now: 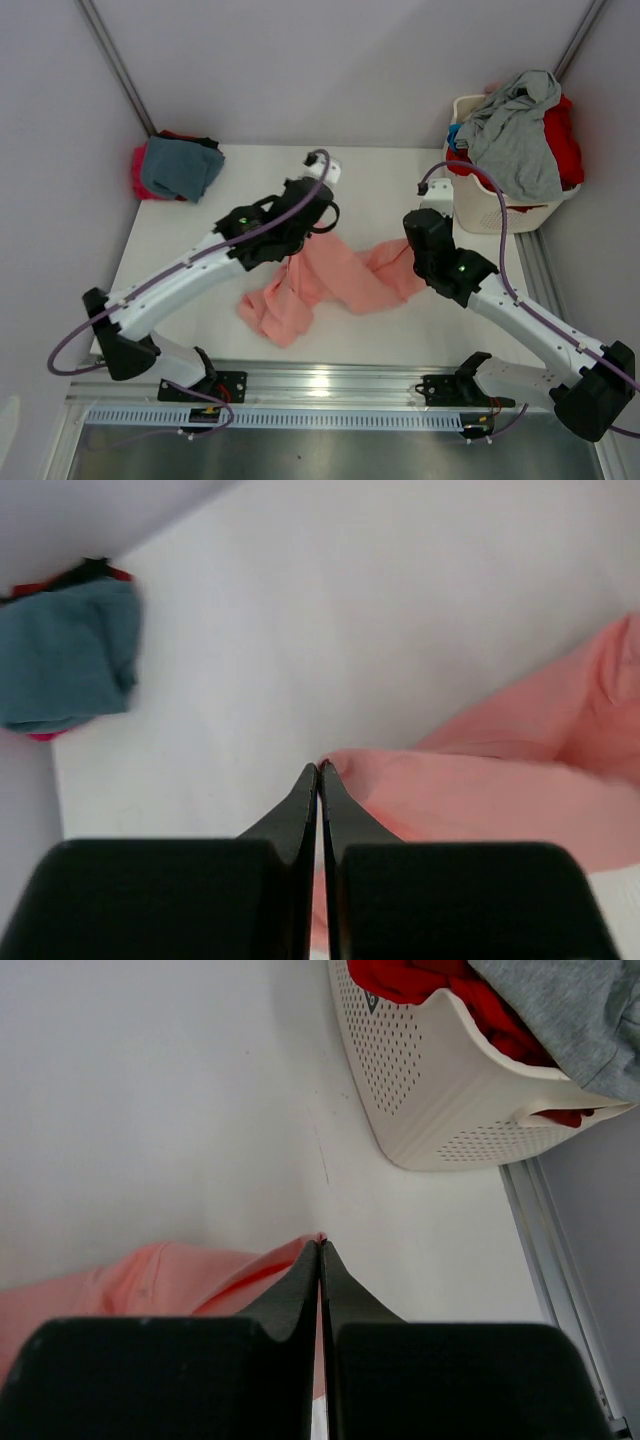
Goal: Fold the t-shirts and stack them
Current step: Flatten out the tshirt
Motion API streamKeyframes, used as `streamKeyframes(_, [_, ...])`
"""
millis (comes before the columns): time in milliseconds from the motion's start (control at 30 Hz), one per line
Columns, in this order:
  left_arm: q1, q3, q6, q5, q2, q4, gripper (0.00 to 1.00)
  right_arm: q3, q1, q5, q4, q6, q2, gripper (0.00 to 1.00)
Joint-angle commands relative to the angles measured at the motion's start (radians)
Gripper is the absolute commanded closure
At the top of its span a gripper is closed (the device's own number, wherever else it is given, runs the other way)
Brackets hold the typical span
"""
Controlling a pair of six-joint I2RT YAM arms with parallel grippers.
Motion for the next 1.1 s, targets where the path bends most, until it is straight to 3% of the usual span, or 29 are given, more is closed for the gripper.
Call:
streamKeyframes(0, [0.010,0.086,0.107,-0.206,-0.134,-0.084,0.99,0.006,-0.001,0.026,0.055,-0.021,-0.012,1.00])
streamKeyframes(367, [0.010,0.152,0.082,-0.440,-0.381,-0.304,1.00,0.043,-0.090,0.070,0.058,-0.044,-0.063,1.00])
streamKeyframes(467, [0.010,0.184,0.114,-0.577,-0.453,-0.298,1.00,0.060,-0.184,0.080,0.070,-0.064,-0.110,1.00])
streamKeyframes(500, [0.012,0.184,0.213,-0.669,-0.476,-0.261,1.00,0.067,-0.236,0.081,0.082,-0.070,-0.124,1.00])
streamKeyframes(567, [0.015,0.102,0.425,-0.752,-0.565,0.054,1.00,0.083,-0.288,0.087,0.093,-0.096,-0.149,1.00])
streamKeyframes(600, [0.020,0.068,0.737,-0.766,-0.605,0.239,1.00,0.104,-0.338,0.084,0.094,-0.104,-0.172,1.00])
streamKeyframes(633, [0.026,0.022,0.895,-0.770,-0.642,0.433,1.00,0.115,-0.363,0.081,0.096,-0.107,-0.183,1.00])
streamKeyframes(700, [0.029,-0.071,1.057,-0.771,-0.714,0.723,1.00,0.141,-0.396,0.081,0.099,-0.110,-0.224,1.00])
streamKeyframes(800, [0.032,-0.028,0.885,-0.783,-0.733,0.469,1.00,0.175,-0.406,0.073,0.082,-0.101,-0.268,1.00])
streamKeyframes(1067, [0.029,-0.114,0.897,-0.791,-0.759,0.497,0.99,0.310,-0.406,-0.069,-0.002,-0.067,-0.318,1.00])
